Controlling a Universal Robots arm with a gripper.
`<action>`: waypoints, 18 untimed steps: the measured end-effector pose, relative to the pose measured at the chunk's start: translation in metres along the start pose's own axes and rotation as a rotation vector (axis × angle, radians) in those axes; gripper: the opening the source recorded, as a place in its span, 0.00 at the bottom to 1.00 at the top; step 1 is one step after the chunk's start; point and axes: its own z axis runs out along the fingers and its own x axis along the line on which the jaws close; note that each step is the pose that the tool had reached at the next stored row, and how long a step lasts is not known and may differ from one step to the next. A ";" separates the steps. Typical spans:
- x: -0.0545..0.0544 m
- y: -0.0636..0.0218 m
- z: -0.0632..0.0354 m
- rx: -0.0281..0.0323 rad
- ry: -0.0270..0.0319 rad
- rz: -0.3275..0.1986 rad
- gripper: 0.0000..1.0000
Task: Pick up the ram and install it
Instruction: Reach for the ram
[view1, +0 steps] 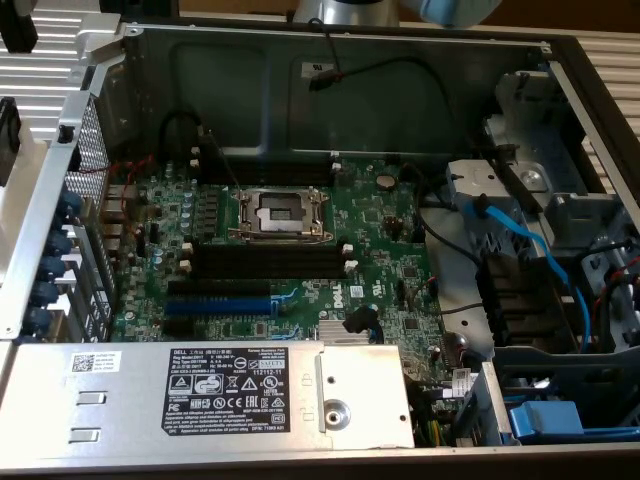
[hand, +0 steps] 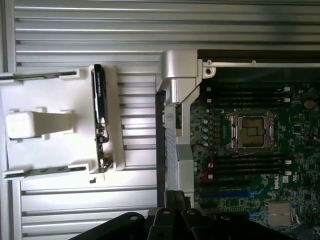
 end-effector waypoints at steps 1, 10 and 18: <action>0.001 -0.0004 -0.0001 -0.0011 0.0001 0.000 0.10; 0.006 -0.0015 -0.0005 -0.0062 -0.0013 -0.002 0.10; 0.040 -0.0028 -0.0032 -0.0079 -0.0071 -0.002 0.10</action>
